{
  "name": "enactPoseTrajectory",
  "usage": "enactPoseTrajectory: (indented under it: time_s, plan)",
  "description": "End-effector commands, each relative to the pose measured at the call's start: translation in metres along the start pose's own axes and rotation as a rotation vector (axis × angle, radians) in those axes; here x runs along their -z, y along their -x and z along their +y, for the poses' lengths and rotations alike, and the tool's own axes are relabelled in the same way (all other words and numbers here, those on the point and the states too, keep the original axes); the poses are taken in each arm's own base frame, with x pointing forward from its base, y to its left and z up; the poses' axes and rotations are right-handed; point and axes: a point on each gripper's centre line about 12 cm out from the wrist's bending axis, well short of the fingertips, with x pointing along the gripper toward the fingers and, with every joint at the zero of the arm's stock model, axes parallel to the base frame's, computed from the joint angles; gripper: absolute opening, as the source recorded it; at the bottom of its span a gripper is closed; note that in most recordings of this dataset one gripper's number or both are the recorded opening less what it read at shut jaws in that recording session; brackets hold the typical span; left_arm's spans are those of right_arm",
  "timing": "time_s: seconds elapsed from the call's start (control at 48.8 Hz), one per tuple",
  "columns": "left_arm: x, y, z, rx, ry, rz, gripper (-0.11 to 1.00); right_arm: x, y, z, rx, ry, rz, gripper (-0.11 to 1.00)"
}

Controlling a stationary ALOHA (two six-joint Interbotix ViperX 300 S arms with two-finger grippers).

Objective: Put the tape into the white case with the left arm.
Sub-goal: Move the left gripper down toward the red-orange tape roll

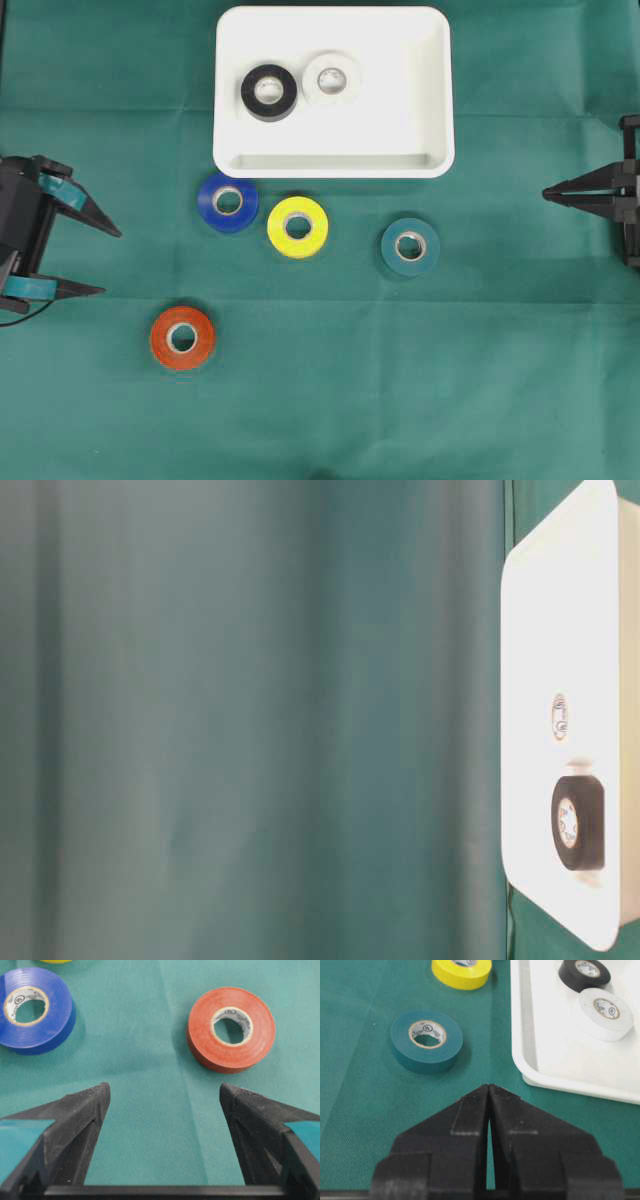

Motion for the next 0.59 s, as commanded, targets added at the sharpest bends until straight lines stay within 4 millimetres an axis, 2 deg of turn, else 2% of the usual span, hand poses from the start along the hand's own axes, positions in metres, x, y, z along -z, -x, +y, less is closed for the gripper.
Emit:
enactPoseTrajectory:
  time_s: [0.0,0.328,0.574]
  plan:
    - [-0.014,-0.005,-0.002,0.003,-0.009,-0.009,0.9,-0.006,0.0,-0.001,0.002,0.0,-0.017,-0.09]
    - [-0.04,-0.055,-0.02,0.049,-0.102,0.1,0.9,-0.005,0.0,0.0,0.0,0.0,-0.015,-0.09]
    - [-0.042,-0.09,-0.025,0.052,-0.108,0.192,0.9,-0.006,0.0,-0.001,0.002,0.0,-0.018,-0.1]
